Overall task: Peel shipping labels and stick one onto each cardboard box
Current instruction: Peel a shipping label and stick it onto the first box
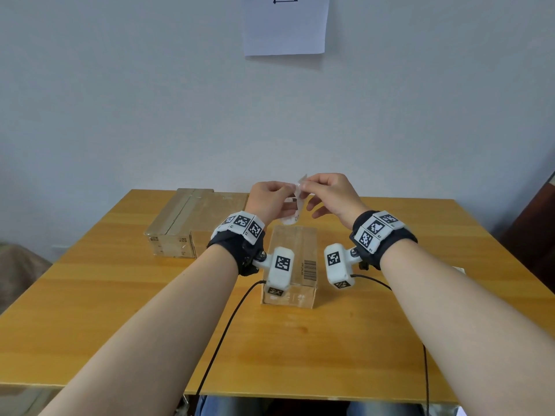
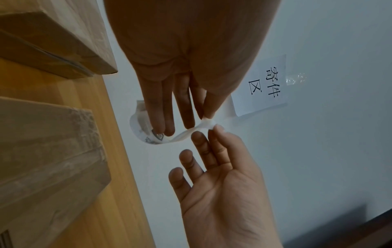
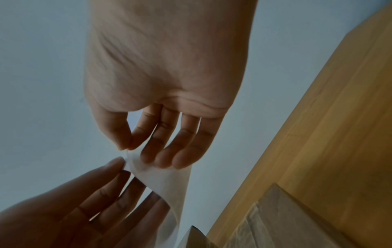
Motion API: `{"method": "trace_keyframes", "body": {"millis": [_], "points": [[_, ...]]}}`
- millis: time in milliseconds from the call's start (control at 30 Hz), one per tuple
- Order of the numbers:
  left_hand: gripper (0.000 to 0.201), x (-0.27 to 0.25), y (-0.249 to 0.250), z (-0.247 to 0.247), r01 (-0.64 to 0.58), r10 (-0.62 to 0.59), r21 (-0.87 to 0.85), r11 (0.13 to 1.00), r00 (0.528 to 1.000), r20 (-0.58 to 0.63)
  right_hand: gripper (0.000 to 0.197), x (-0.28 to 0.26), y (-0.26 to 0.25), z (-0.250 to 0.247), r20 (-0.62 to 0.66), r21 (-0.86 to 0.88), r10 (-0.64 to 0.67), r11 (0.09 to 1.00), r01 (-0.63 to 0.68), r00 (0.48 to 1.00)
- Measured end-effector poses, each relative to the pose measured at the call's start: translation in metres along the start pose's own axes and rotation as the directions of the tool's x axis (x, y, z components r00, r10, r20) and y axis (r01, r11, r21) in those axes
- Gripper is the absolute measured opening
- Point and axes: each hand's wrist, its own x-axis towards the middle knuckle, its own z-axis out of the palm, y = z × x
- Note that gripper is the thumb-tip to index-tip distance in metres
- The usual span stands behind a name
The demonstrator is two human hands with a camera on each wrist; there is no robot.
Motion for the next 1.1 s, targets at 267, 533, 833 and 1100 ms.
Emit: {"method": "trace_keyframes", "body": {"millis": [267,533,833,1100], "points": [[0.025,0.002,-0.004,-0.003,0.031,-0.033,-0.060,0.998,0.999,-0.033,0.014,-0.002,0.004,-0.004,-0.035,0.189,0.087,0.979,-0.079,0.996],[0.027,0.002,-0.002,-0.001,0.035,-0.039,-0.083,0.996,0.998,-0.046,0.015,-0.001,0.010,-0.011,-0.081,0.260,0.129,0.960,-0.104,0.988],[0.025,0.002,-0.001,-0.002,0.048,-0.054,-0.132,0.990,0.998,-0.045,0.015,-0.001,0.013,-0.017,-0.122,0.322,0.155,0.941,-0.108,0.980],[0.021,0.001,-0.002,-0.008,0.062,-0.072,-0.159,0.985,0.995,-0.062,0.013,-0.002,0.015,-0.019,-0.170,0.334,0.178,0.936,-0.114,0.969]]}}
